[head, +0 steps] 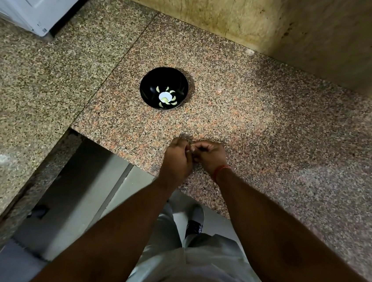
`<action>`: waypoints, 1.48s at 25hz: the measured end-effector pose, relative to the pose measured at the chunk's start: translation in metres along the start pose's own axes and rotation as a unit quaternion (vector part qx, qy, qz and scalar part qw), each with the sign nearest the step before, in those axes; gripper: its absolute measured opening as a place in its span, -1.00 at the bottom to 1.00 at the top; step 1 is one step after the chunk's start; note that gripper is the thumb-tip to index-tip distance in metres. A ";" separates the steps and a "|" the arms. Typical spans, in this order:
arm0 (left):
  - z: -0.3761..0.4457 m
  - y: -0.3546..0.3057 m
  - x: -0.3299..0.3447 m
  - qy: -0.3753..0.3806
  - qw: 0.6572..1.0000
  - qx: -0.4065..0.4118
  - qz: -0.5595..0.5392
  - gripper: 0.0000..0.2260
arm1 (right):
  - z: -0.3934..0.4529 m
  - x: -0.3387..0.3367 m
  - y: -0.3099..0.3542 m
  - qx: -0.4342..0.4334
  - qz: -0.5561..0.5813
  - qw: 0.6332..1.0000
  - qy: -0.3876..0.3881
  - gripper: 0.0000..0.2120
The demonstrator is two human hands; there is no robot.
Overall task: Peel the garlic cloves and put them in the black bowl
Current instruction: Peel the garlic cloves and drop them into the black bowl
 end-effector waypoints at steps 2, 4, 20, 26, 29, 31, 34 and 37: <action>0.000 -0.001 0.001 0.003 1.000 -0.004 0.010 -0.81 | 0.000 -0.001 -0.001 0.001 -0.001 1.000 0.004 -0.93; 0.004 -0.001 0.002 0.023 1.000 0.000 0.013 -0.82 | 0.002 -0.001 -0.004 0.007 -0.004 1.000 0.003 -0.91; 0.003 0.031 0.004 0.042 0.994 -0.033 -0.095 -0.77 | 0.004 0.001 -0.002 0.013 -0.004 1.000 0.002 -0.93; -0.001 0.039 0.004 0.061 0.980 -0.082 -0.169 -0.89 | 0.001 0.001 -0.003 0.009 0.007 1.000 0.002 -0.90; 0.002 0.050 0.007 0.082 0.959 -0.158 -0.220 -0.96 | 0.002 0.000 -0.003 0.012 0.008 1.000 0.005 -0.88; 0.001 0.052 0.008 0.090 0.941 -0.201 -0.259 -0.94 | 0.002 0.000 -0.003 0.014 0.003 1.000 0.002 -0.87; 0.002 0.045 0.006 0.092 0.925 -0.218 -0.297 -0.96 | 0.003 0.000 0.000 0.011 -0.010 1.000 -0.009 -0.88; 0.006 0.046 0.008 0.077 0.906 -0.227 -0.348 -0.95 | 0.009 0.000 0.006 0.019 0.005 1.000 -0.021 -0.83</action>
Point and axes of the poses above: each hand's wrist, its own z-axis towards the middle knuckle, its own x-axis out of the palm, y = z × x, the point moved 5 cm from there along z, towards the middle knuckle, and after that the axes turned 1 degree about -y, right-handed, at the moved point
